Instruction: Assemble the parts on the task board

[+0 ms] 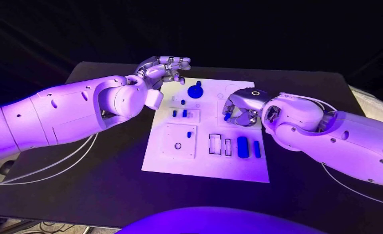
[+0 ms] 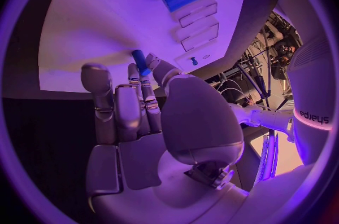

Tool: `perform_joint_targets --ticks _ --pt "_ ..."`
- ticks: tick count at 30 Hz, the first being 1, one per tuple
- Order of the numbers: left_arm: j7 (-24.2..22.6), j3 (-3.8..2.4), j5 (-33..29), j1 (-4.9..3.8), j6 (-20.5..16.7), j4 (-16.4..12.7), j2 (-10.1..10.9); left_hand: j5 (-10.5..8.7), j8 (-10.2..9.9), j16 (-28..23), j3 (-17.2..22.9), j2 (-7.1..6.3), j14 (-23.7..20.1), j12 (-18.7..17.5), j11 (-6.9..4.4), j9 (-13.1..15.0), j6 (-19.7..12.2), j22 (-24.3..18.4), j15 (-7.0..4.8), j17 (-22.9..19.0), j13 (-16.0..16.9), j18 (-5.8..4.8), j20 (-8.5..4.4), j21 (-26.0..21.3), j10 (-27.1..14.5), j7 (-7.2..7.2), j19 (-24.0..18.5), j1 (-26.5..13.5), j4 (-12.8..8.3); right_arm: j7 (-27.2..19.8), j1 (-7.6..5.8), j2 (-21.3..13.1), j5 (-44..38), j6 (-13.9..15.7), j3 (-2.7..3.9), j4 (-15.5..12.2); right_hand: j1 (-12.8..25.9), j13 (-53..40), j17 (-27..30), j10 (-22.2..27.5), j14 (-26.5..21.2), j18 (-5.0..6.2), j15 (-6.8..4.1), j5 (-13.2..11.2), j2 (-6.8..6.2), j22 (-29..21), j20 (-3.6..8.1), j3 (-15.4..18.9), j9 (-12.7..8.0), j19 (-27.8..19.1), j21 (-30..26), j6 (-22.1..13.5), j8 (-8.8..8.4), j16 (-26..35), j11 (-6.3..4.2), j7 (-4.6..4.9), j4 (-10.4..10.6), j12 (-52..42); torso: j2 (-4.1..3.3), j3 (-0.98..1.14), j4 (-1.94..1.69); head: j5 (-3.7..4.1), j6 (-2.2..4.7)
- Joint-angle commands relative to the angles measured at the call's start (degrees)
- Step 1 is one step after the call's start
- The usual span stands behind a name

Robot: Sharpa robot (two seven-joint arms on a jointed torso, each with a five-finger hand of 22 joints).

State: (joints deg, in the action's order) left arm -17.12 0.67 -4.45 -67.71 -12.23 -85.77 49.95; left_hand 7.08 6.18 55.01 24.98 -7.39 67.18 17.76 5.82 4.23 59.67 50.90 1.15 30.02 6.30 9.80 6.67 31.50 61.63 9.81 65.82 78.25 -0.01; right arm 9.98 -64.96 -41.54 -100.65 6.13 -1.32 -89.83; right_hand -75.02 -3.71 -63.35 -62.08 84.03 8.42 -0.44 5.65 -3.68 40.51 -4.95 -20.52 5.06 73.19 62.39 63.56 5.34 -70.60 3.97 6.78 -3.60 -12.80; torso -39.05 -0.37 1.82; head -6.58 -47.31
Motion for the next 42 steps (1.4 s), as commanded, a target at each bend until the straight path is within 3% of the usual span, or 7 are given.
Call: perform_joint_targets --ticks 1,7,13,18,29,36,42 --pt "-0.1 -0.02 0.3 -0.01 1.3 -0.1 -0.1 0.2 0.1 -0.2 0.0 0.58 -0.4 0.4 -0.06 -0.1 -0.3 -0.1 -0.12 -0.1 0.1 0.63 0.08 -0.2 -0.4 0.08 0.4 0.1 -0.2 1.2 0.11 0.4 -1.1 0.5 -0.12 0.3 -0.4 0.0 -0.4 -1.2 1.7 -0.03 -0.63 -0.8 1.15 0.7 -0.05 -0.8 0.2 0.7 0.6 1.0 0.63 -0.5 -0.16 0.02 0.1 -0.3 -0.02 -0.02 -0.05 0.02 -0.12" --pt "-0.1 -0.01 0.3 -0.01 1.3 -0.1 -0.1 0.2 0.1 -0.2 0.0 0.58 -0.4 0.4 -0.06 -0.1 -0.3 -0.1 -0.12 -0.1 0.1 0.63 0.08 -0.2 -0.4 0.08 0.4 0.1 -0.2 2.1 0.21 0.3 -1.3 5.3 -0.18 0.1 -3.1 -0.5 -1.4 -4.9 2.1 -0.6 -1.4 -2.4 2.99 4.5 0.75 -3.8 0.7 2.3 3.0 2.9 1.86 -1.5 -1.05 -0.12 -1.4 -1.5 0.01 -0.02 -0.04 -0.03 -0.15" --pt "0.1 0.04 0.3 0.0 1.4 0.0 -0.1 0.18 0.2 -0.3 -0.1 0.62 -0.5 0.5 -0.04 -0.1 -0.4 -0.1 -0.1 -0.2 0.1 0.62 0.1 -0.3 -0.5 0.09 0.4 0.2 -0.3 1.7 0.34 -0.9 -0.2 10.1 0.03 -2.2 -3.8 -0.9 -1.6 -6.2 2.1 -0.78 -1.54 -2.4 2.9 5.5 1.15 -5.5 0.9 2.6 3.7 3.2 2.29 -1.7 -1.24 -0.01 -2.3 -2.0 0.09 0.09 0.01 -0.33 0.0" --pt "0.1 0.07 0.3 0.01 1.4 0.2 -0.1 0.18 0.2 -0.3 -0.1 0.69 -0.5 0.6 -0.05 -0.1 -0.4 -0.2 -0.1 -0.2 0.1 0.63 0.1 -0.4 -0.6 0.09 0.4 0.3 -0.4 1.5 -0.04 -2.8 0.9 12.3 0.75 -4.9 -3.8 -1.1 -1.8 -6.6 2.2 -0.86 -1.6 -2.4 2.59 5.9 1.25 -6.1 0.9 2.7 4.0 3.0 2.34 -2.0 -1.29 0.04 -2.7 -2.2 0.04 -0.07 0.02 -0.38 0.1" --pt "0.0 0.11 0.5 0.05 1.3 0.1 -0.1 0.17 0.2 -0.3 -0.1 0.73 -0.6 0.7 -0.05 -0.1 -0.4 -0.2 -0.11 -0.3 0.1 0.64 0.1 -0.4 -0.6 0.08 0.4 0.4 -0.5 1.0 -0.36 -3.3 5.1 12.3 1.32 -9.6 -4.0 -1.3 -1.6 -6.6 2.1 -0.91 -1.54 -2.3 2.12 6.2 1.28 -7.3 0.7 2.7 4.3 2.2 1.99 -1.9 -1.13 0.35 -3.3 -2.4 -0.01 0.02 0.08 -0.85 0.31" --pt "0.0 0.11 0.5 0.07 1.4 0.1 -0.3 0.13 0.3 -0.2 -0.1 0.79 -0.6 0.8 -0.05 -0.1 -0.4 -0.2 -0.12 -0.3 0.1 0.64 0.1 -0.4 -0.7 0.09 0.4 0.5 -0.6 -0.4 0.66 0.8 6.3 11.2 0.92 -11.4 -4.0 -1.4 -1.4 -6.5 2.0 -0.91 -1.51 -2.3 2.08 6.2 1.27 -7.4 0.7 2.7 4.3 2.2 1.96 -1.7 -1.1 0.39 -3.4 -2.4 0.0 -0.02 -0.1 -1.5 -0.04" --pt "0.0 0.11 0.5 0.08 1.4 0.1 -0.4 0.12 0.3 -0.2 -0.1 0.83 -0.6 0.9 -0.06 -0.1 -0.4 -0.2 -0.12 -0.4 0.1 0.65 0.09 -0.5 -0.7 0.09 0.4 0.6 -0.7 -1.5 1.55 4.9 6.1 9.5 0.04 -10.5 -3.9 -1.4 -1.4 -6.4 2.0 -0.92 -1.48 -2.2 2.04 6.2 1.25 -7.5 0.7 2.7 4.3 2.1 1.92 -1.7 -1.04 0.45 -3.5 -2.4 -0.05 -0.18 -0.18 -2.08 -0.5"
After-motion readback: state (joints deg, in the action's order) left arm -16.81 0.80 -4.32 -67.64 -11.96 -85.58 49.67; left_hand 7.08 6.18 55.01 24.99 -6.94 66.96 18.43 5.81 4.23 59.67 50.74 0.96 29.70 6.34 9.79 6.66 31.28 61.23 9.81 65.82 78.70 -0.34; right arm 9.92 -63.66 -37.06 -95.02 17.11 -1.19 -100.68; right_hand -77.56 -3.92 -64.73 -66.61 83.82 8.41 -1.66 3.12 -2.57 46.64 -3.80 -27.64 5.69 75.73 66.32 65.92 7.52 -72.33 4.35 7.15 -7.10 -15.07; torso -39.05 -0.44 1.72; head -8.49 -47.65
